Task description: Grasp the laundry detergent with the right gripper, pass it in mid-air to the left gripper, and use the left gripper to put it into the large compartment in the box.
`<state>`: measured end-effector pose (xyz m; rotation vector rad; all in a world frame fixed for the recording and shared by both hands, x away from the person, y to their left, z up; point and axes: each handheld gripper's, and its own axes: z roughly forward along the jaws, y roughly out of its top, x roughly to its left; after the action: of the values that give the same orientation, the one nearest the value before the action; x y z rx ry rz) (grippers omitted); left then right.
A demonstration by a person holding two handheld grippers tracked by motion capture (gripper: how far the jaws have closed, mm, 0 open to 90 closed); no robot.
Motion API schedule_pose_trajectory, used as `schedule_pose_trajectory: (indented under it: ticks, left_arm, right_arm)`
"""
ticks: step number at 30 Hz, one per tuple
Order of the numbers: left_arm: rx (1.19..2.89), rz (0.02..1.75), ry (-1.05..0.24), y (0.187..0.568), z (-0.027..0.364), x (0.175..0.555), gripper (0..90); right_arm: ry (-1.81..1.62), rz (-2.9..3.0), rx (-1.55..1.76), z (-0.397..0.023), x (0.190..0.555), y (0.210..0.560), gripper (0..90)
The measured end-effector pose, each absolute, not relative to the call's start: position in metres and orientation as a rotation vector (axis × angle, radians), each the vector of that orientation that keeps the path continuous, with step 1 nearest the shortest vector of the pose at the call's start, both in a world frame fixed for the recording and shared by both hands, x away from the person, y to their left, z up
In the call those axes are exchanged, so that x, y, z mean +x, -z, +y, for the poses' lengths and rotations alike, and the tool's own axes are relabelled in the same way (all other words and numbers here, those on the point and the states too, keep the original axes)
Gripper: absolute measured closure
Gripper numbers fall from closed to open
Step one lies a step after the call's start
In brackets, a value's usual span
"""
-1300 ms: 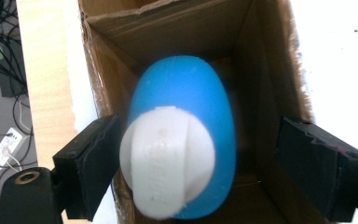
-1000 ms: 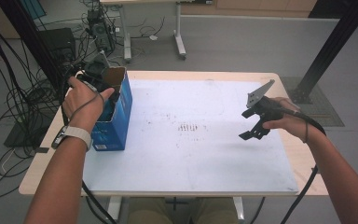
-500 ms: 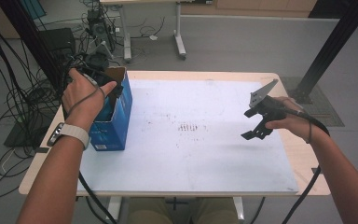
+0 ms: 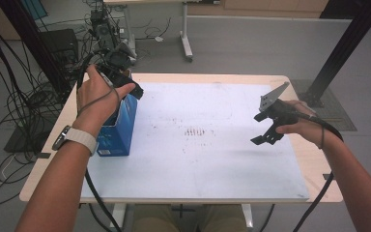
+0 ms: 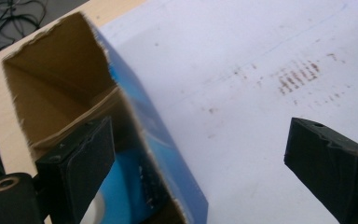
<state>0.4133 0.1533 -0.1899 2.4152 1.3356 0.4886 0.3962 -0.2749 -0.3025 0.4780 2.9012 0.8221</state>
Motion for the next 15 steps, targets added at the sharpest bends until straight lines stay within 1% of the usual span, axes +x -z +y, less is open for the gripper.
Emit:
schedule_pose_trajectory:
  ticks: [15]
  left_arm:
    - [2.528,1.086,-0.409,0.190,0.112,0.410,8.4]
  right_arm:
    - [-0.814,2.900,0.485,-0.277,0.395,0.301,8.7]
